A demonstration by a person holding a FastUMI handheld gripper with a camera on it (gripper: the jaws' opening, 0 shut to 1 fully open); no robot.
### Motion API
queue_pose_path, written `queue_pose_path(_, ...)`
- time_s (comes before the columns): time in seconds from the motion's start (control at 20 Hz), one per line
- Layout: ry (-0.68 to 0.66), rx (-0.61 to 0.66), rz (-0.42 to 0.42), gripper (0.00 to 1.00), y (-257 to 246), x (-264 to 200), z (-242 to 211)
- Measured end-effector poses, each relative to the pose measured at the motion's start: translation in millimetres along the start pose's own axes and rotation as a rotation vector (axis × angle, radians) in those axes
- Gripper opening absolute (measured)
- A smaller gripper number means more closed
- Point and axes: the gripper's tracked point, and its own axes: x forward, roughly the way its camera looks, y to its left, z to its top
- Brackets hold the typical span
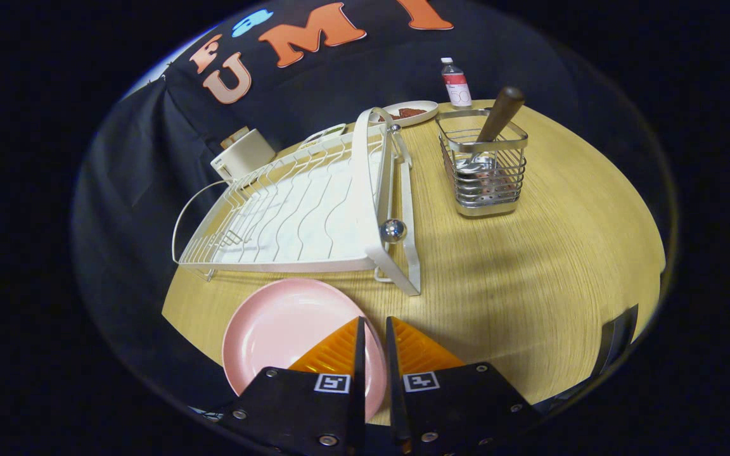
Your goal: Take the plate from the dish rack, then take the spoon from the basket and place it into the plate.
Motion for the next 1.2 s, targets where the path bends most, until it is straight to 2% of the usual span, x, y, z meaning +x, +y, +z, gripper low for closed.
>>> queue_pose_path(0.15,-0.051,-0.009,-0.027,0.24,-10,-5,11)
queue_pose_path(0.35,-0.234,-0.043,-0.087,0.36,-32,-26,56)
queue_pose_path(0.5,-0.379,-0.099,-0.149,0.52,-47,-48,93)
queue_pose_path(0.7,-0.497,-0.13,-0.21,0.64,-60,-60,126)
queue_pose_path(1.0,-0.516,-0.115,-0.321,0.64,-93,-44,142)
queue_pose_path(1.2,-0.547,-0.066,-0.326,0.64,-113,-37,151)
